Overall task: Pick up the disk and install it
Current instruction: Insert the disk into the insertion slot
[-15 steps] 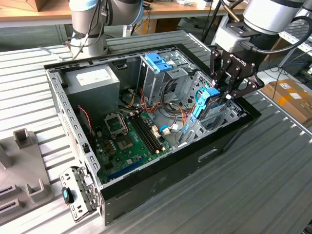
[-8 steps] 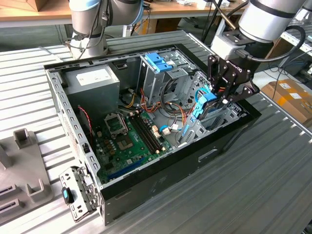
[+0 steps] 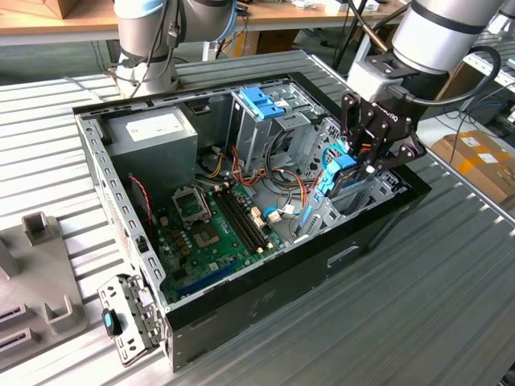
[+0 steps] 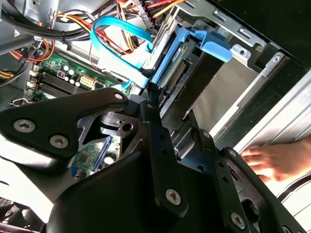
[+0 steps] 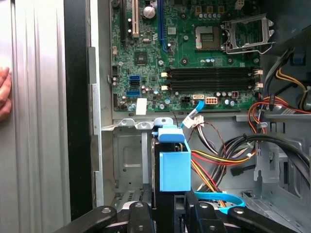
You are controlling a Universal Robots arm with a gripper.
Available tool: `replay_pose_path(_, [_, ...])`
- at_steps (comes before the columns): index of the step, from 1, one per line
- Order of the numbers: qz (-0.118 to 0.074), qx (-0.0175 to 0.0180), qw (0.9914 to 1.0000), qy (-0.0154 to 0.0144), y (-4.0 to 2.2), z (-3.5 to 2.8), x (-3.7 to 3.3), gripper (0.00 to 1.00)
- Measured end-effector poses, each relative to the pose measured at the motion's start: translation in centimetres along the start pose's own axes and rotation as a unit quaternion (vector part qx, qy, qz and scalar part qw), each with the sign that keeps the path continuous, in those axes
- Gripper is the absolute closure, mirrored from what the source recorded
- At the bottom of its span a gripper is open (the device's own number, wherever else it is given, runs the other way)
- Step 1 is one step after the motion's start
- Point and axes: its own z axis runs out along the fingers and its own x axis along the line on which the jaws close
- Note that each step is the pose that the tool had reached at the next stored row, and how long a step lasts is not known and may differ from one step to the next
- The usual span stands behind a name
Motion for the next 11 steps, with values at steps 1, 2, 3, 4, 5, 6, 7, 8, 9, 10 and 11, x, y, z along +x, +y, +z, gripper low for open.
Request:
replay_pose_path(1, [0.000, 0.0000, 1.00000, 0.0001, 0.00, 0.19, 0.00, 0.65])
replay_pose_path(2, [0.000, 0.0000, 1.00000, 0.0000, 0.00, 0.35, 0.00, 0.65])
replay_pose_path(3, [0.000, 0.0000, 1.00000, 0.0000, 0.00, 0.58, -0.01, 0.65])
replay_pose_path(4, [0.000, 0.0000, 1.00000, 0.0000, 0.00, 0.78, -0.01, 0.65])
replay_pose_path(5, [0.000, 0.0000, 1.00000, 0.0000, 0.00, 0.93, -0.01, 0.65])
replay_pose_path(6, [0.000, 0.0000, 1.00000, -0.0001, 0.00, 1.12, -0.01, 0.65])
replay_pose_path(7, [0.000, 0.0000, 1.00000, 0.0000, 0.00, 1.21, -0.02, 0.65])
replay_pose_path(8, [0.000, 0.0000, 1.00000, 0.0000, 0.00, 1.21, -0.02, 0.65])
replay_pose_path(9, [0.000, 0.0000, 1.00000, 0.0001, 0.00, 1.21, -0.01, 0.65])
replay_pose_path(10, [0.000, 0.0000, 1.00000, 0.0001, 0.00, 1.21, -0.01, 0.65])
replay_pose_path(11, [0.000, 0.0000, 1.00000, 0.0001, 0.00, 1.21, -0.01, 0.65])
